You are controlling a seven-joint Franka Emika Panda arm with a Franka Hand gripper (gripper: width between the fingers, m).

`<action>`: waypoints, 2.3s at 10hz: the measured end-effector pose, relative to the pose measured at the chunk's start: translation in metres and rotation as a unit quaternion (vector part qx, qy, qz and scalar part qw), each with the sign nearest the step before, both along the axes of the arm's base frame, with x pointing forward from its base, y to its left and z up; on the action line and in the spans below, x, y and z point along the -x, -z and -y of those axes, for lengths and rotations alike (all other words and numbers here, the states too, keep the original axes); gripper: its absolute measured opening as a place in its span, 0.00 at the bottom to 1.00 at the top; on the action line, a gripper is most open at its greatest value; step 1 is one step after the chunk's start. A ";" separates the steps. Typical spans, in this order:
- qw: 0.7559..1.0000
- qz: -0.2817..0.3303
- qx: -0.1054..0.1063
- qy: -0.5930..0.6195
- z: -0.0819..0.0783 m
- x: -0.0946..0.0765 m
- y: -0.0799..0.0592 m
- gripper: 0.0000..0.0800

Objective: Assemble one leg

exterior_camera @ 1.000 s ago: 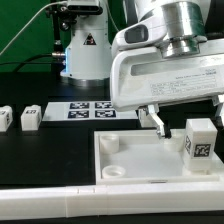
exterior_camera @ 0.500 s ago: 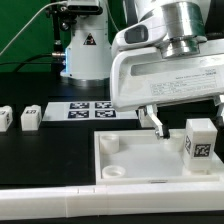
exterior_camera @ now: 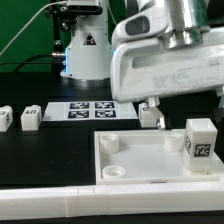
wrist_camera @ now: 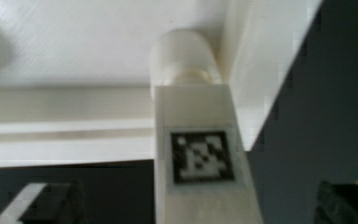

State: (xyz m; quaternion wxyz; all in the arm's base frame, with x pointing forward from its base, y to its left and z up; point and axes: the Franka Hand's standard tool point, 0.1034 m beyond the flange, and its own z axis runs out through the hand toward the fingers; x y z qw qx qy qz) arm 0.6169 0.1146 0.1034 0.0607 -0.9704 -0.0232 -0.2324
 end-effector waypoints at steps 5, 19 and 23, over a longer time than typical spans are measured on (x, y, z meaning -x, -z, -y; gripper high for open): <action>0.969 -0.243 -0.017 -0.034 -0.007 -0.005 0.004 0.81; 0.966 -0.260 0.003 0.013 0.000 -0.016 0.029 0.81; 0.963 -0.265 -0.006 0.054 0.000 -0.016 0.029 0.49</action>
Offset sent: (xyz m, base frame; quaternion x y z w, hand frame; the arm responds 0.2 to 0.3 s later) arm 0.0199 -0.0082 -0.0080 -0.0061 -0.2669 0.0052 0.9637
